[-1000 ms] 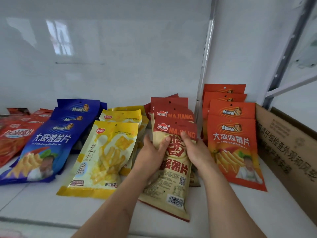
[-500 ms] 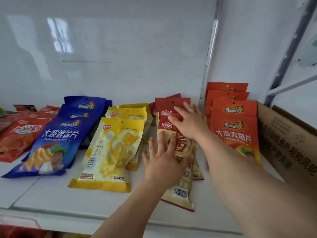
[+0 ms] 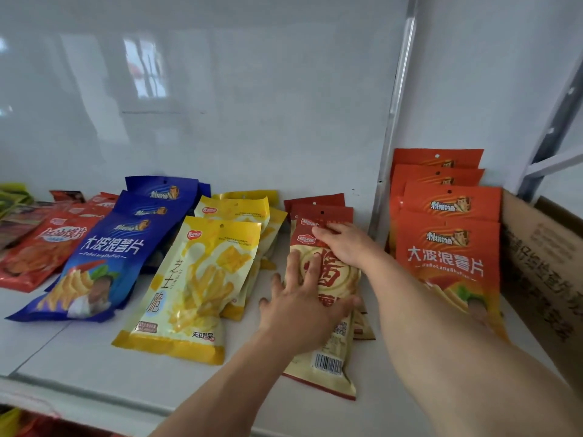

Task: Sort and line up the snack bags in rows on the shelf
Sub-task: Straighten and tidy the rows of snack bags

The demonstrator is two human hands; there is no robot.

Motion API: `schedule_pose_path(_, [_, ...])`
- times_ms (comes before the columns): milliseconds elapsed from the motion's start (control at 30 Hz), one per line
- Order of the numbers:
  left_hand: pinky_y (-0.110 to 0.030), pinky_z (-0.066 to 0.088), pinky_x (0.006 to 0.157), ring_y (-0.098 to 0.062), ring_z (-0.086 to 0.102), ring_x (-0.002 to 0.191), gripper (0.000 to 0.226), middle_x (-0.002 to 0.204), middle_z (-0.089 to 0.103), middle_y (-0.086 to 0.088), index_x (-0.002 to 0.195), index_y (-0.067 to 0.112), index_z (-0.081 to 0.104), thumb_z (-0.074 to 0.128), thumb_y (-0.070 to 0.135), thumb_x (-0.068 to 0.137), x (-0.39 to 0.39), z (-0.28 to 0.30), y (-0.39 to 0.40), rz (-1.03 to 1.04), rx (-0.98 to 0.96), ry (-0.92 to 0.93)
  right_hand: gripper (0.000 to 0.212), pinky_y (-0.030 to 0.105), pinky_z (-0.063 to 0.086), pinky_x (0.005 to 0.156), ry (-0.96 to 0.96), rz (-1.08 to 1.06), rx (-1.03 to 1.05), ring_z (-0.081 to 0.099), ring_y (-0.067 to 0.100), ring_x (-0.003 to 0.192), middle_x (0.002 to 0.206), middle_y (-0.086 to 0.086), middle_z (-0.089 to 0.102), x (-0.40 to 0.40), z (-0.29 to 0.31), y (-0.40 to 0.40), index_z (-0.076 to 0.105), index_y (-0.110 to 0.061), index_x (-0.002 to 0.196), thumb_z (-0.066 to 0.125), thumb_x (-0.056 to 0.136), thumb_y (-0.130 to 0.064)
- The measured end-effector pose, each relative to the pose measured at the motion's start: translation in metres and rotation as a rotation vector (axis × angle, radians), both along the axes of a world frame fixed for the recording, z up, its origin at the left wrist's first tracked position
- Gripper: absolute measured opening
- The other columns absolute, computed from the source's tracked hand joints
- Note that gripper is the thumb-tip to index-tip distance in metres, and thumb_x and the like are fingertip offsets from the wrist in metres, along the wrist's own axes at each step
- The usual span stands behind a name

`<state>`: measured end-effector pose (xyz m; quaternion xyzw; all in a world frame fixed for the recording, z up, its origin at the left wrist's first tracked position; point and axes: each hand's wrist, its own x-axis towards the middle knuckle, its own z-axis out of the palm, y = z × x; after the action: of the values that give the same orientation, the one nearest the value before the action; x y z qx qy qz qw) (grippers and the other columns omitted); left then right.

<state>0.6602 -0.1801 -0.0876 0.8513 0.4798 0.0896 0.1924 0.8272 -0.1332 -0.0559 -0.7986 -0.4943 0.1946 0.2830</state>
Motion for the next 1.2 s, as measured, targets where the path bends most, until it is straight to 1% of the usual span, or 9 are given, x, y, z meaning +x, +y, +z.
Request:
schedule_pose_path(133, [-0.064,0.016,0.118,-0.031,-0.004,0.155,0.076,0.168,-0.016,0.008,0.158,0.046,0.003,0.017,0.078,0.091,0.001,-0.004,0.006,-0.035,-0.009,-0.063,0.077,0.043,0.029,0.117,0.217,-0.011,0.193,0.036,0.025,0.145,0.160,0.000,0.035,-0.001,0.006,-0.012,0.032,-0.026,0.156,0.035,0.094,-0.073])
schedule_pose_path(233, [-0.063,0.014,0.121,-0.025,-0.003,0.155,0.074,0.170,-0.003,0.006,0.158,0.042,0.019,0.019,0.072,0.090,0.001,-0.003,0.013,-0.031,-0.047,-0.224,0.094,0.048,0.025,0.120,0.438,-0.105,0.329,0.030,0.023,0.148,0.163,-0.005,0.028,-0.003,0.006,-0.026,0.018,-0.033,0.159,0.030,0.083,-0.086])
schedule_pose_path(300, [-0.058,0.021,0.121,-0.029,0.007,0.155,0.076,0.169,-0.003,0.008,0.158,0.040,0.014,0.034,0.071,0.091,-0.001,0.004,0.019,0.034,-0.095,-0.280,0.110,0.055,0.024,0.119,0.506,-0.170,0.364,0.027,0.024,0.150,0.165,-0.004,0.023,-0.004,0.002,-0.034,0.013,-0.036,0.159,0.029,0.068,-0.096])
schedule_pose_path(400, [-0.054,0.029,0.119,-0.034,0.019,0.152,0.086,0.169,-0.002,0.003,0.160,0.036,0.009,0.047,0.070,0.091,-0.002,0.014,0.034,0.082,-0.117,-0.314,0.104,0.054,0.023,0.120,0.520,-0.198,0.383,0.025,0.025,0.150,0.165,-0.002,0.022,-0.009,-0.010,-0.048,0.009,-0.032,0.160,0.029,0.077,-0.091])
schedule_pose_path(533, [-0.049,0.038,0.116,-0.030,0.032,0.148,0.084,0.168,0.002,0.003,0.160,0.033,0.013,0.054,0.063,0.093,0.004,0.020,0.049,0.063,-0.189,-0.447,0.119,0.053,0.033,0.116,0.537,-0.179,0.384,0.038,0.023,0.144,0.160,-0.005,0.034,-0.019,-0.029,-0.062,0.017,-0.036,0.157,0.029,0.060,-0.103])
schedule_pose_path(733, [-0.048,0.046,0.109,-0.029,0.046,0.137,0.078,0.165,0.019,-0.005,0.160,0.031,0.017,0.057,0.051,0.096,0.011,0.015,0.050,0.083,-0.274,-0.610,0.109,0.046,0.053,0.099,0.715,-0.212,0.458,0.067,0.019,0.111,0.134,0.000,0.063,-0.037,-0.044,-0.070,0.027,-0.031,0.154,0.045,0.066,-0.094])
schedule_pose_path(867, [-0.048,0.044,0.110,-0.030,0.044,0.139,0.076,0.164,0.022,-0.007,0.160,0.028,0.016,0.053,0.051,0.098,0.013,0.017,0.049,0.111,-0.239,-0.604,0.067,0.031,0.056,0.077,0.729,-0.237,0.461,0.071,0.014,0.095,0.115,-0.003,0.071,-0.046,-0.042,-0.074,0.047,-0.028,0.141,0.042,0.091,-0.072])
schedule_pose_path(1033, [-0.041,0.042,0.106,-0.029,0.043,0.140,0.083,0.163,0.025,-0.007,0.161,0.026,0.013,0.055,0.055,0.096,0.008,0.018,0.051,0.062,-0.222,-0.556,0.082,0.047,0.058,0.089,0.759,-0.258,0.409,0.075,0.020,0.093,0.108,-0.003,0.075,-0.044,-0.042,-0.072,0.048,-0.035,0.134,0.055,0.069,-0.084])
schedule_pose_path(1200, [-0.049,0.040,0.114,-0.030,0.039,0.144,0.101,0.165,0.022,-0.008,0.161,0.028,0.005,0.061,0.067,0.086,-0.003,0.015,0.049,0.106,-0.322,-0.633,0.070,0.047,0.058,0.090,0.721,-0.307,0.444,0.073,0.020,0.098,0.112,-0.005,0.072,-0.045,-0.042,-0.074,0.045,-0.038,0.131,0.061,0.076,-0.077])
